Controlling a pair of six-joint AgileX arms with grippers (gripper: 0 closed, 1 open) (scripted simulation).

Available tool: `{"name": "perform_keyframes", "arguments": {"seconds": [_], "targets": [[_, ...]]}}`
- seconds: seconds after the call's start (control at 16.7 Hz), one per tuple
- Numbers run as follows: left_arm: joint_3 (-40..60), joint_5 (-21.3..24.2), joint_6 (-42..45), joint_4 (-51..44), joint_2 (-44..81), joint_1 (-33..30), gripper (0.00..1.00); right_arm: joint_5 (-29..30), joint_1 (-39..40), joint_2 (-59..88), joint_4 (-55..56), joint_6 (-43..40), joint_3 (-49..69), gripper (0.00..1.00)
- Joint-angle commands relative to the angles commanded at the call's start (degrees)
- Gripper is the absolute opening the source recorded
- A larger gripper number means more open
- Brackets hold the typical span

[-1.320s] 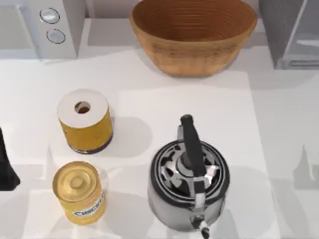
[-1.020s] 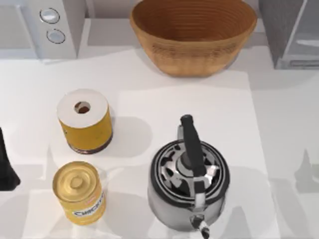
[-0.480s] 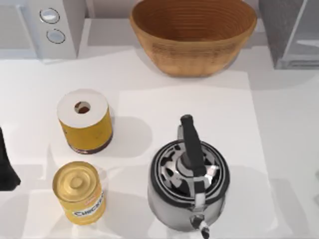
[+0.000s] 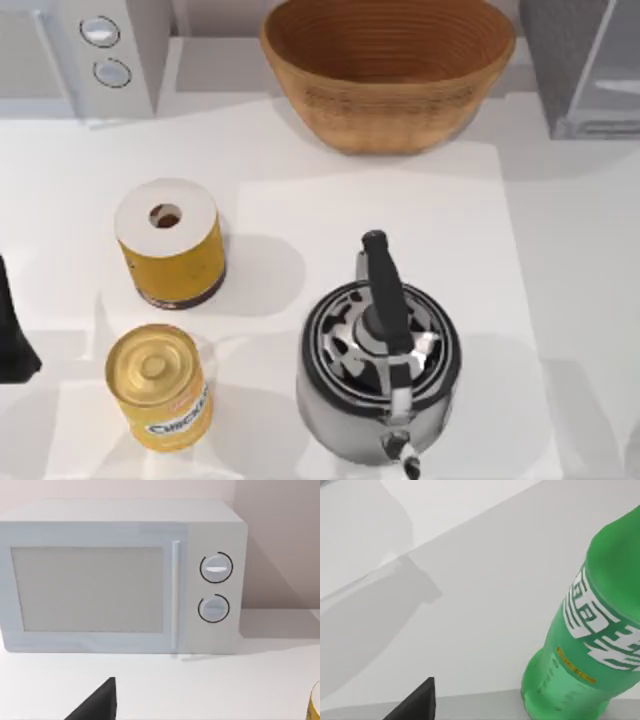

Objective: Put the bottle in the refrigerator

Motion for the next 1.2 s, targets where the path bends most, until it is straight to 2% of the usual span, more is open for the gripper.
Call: {"name": "perform_keyframes", "arguments": {"seconds": [0.12, 0.3, 0.72, 0.96, 1.2], "targets": [[0.0, 0.0, 0.0, 0.0, 0.0, 0.0, 1.0, -5.95, -2.86, 7.2, -3.15, -6.87, 2.59, 1.0], [0.0, 0.0, 0.0, 0.0, 0.0, 0.0, 1.0, -12.04, -5.86, 15.07, -6.92, -12.69, 5.4, 1.0], [0.0, 0.0, 0.0, 0.0, 0.0, 0.0, 1.0, -13.74, -6.47, 17.77, -8.25, -14.07, 6.2, 1.0], [0.0, 0.0, 0.0, 0.0, 0.0, 0.0, 1.0, -13.92, -5.36, 17.95, -4.27, -10.15, 6.12, 1.0], [0.0, 0.0, 0.0, 0.0, 0.0, 0.0, 1.0, -13.88, -1.57, 18.32, 9.34, 2.19, 4.27, 1.0]]}}
